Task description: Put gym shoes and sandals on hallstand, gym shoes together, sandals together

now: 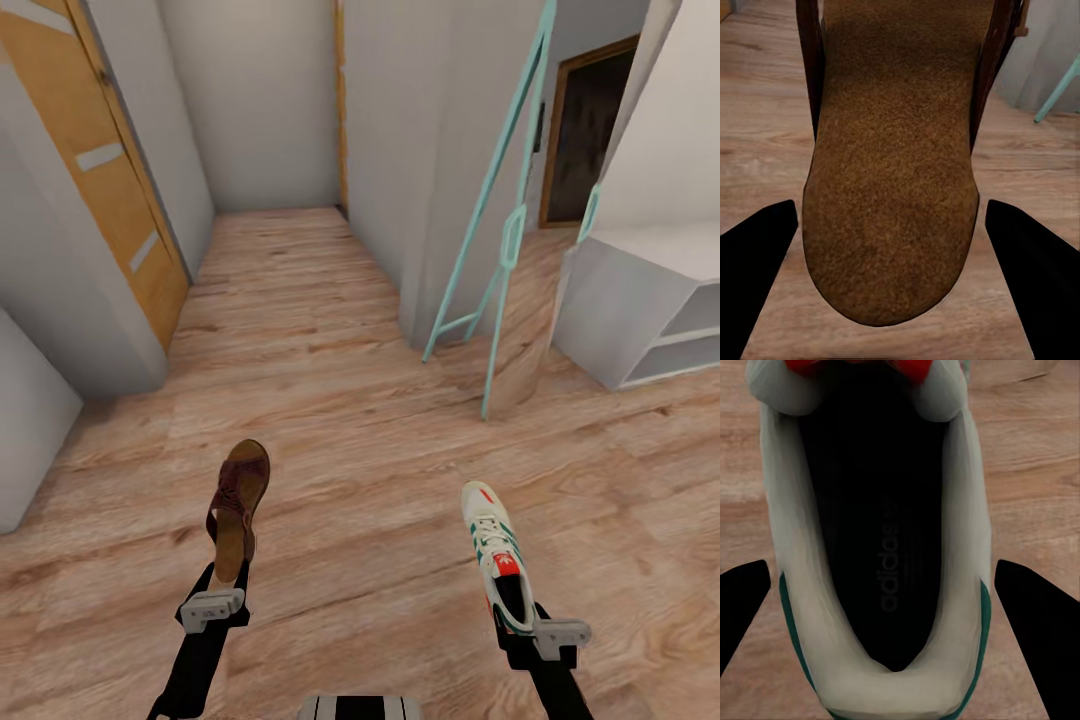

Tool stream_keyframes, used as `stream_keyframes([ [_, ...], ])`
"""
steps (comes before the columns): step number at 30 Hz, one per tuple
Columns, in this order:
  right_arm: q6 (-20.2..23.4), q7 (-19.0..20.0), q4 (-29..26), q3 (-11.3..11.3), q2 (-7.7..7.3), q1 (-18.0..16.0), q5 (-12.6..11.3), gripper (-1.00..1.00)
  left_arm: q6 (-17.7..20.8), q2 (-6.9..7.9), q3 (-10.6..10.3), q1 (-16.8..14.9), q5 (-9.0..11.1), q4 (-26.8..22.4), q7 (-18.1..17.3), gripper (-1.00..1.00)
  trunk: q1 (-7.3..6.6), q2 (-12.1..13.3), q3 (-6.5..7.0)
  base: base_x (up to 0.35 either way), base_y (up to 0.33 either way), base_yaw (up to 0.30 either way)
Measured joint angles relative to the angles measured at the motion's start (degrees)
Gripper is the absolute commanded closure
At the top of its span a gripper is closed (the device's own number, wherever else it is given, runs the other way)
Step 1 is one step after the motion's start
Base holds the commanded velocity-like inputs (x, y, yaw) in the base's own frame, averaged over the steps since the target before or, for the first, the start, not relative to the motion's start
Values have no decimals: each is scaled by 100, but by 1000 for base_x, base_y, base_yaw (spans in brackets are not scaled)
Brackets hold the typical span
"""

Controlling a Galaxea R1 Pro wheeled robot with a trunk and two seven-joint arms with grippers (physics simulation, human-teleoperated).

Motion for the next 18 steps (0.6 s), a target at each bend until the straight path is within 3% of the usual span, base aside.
stream_keyframes([
  [18,2,-5,1,0,0,0,-1,100,0,0,0,0,0,6,0,100,0,0,0,0,0,293],
])
